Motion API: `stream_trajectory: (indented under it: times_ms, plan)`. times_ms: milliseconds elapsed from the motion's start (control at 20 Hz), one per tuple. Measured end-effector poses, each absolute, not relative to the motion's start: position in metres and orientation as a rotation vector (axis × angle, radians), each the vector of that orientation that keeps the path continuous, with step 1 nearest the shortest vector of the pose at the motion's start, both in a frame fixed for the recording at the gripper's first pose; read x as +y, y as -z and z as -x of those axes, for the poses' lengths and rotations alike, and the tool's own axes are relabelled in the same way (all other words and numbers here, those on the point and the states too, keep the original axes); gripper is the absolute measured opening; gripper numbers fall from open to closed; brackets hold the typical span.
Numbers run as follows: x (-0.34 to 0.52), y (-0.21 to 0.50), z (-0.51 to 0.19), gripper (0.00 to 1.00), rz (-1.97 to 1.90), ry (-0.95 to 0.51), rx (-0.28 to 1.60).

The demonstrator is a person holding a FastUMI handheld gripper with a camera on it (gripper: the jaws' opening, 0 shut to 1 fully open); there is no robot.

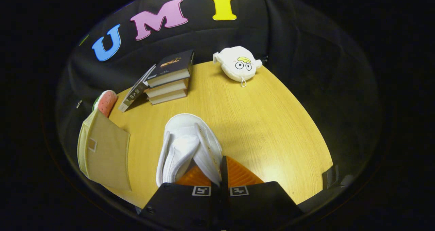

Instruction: Open the storage box then place both shoes into the box .Put the left shoe in first, then the right shoe, with the right side of both shoes facing outward in a uniform manner.

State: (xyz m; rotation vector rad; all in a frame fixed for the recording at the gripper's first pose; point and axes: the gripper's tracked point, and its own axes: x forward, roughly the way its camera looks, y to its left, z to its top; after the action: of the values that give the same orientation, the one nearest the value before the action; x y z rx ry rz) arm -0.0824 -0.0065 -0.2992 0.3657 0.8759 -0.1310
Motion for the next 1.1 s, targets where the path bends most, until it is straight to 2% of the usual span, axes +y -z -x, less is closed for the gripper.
stream_trajectory:
  times_ms: [200,550,950,1100]
  plan:
    - [0.039,0.246,0.073,0.05,-0.417,0.126,0.877]
    - [0.161,0.174,0.048,0.05,-0.447,-0.004,0.894]
    - [0.28,0.178,0.053,0.05,-0.417,-0.074,1.05]
    - [0.304,0.195,0.053,0.05,-0.371,-0.057,1.107]
